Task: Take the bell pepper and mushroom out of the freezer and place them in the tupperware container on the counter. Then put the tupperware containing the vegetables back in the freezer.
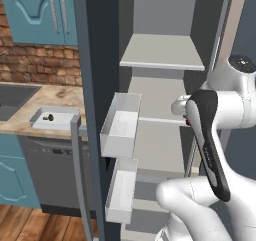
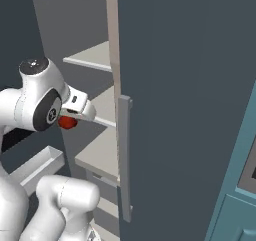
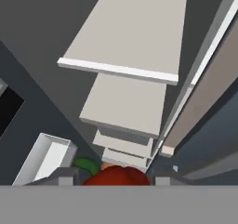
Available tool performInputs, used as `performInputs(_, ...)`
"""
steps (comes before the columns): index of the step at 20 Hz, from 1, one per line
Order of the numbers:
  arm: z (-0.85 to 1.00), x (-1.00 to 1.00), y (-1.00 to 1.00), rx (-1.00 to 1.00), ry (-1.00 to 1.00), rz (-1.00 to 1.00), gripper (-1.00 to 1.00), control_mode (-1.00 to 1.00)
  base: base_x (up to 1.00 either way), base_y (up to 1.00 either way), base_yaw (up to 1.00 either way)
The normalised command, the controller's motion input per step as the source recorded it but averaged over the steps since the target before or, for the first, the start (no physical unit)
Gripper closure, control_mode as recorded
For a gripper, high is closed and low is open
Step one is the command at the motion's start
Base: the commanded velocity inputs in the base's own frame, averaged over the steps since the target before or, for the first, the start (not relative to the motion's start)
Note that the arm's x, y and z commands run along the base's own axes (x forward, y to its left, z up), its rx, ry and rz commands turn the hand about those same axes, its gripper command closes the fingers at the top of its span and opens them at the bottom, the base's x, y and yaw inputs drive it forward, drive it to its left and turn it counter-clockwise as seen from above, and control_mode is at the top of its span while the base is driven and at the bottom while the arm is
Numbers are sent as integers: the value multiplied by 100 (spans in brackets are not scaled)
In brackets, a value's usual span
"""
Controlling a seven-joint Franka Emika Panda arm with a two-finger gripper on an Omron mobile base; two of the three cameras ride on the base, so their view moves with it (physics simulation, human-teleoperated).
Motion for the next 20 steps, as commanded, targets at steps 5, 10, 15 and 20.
performInputs(5, 7, -31, 10, 0, 20, 12, 100, -100, 0, 0, 0)
performInputs(10, 2, -15, 5, 0, 3, 3, 100, 100, -28, 1, 2)
performInputs(15, 0, 0, 0, 0, 0, 0, 100, 100, -97, 0, 7)
performInputs(20, 0, 0, 0, 0, 0, 0, 100, 100, -93, 15, 43)
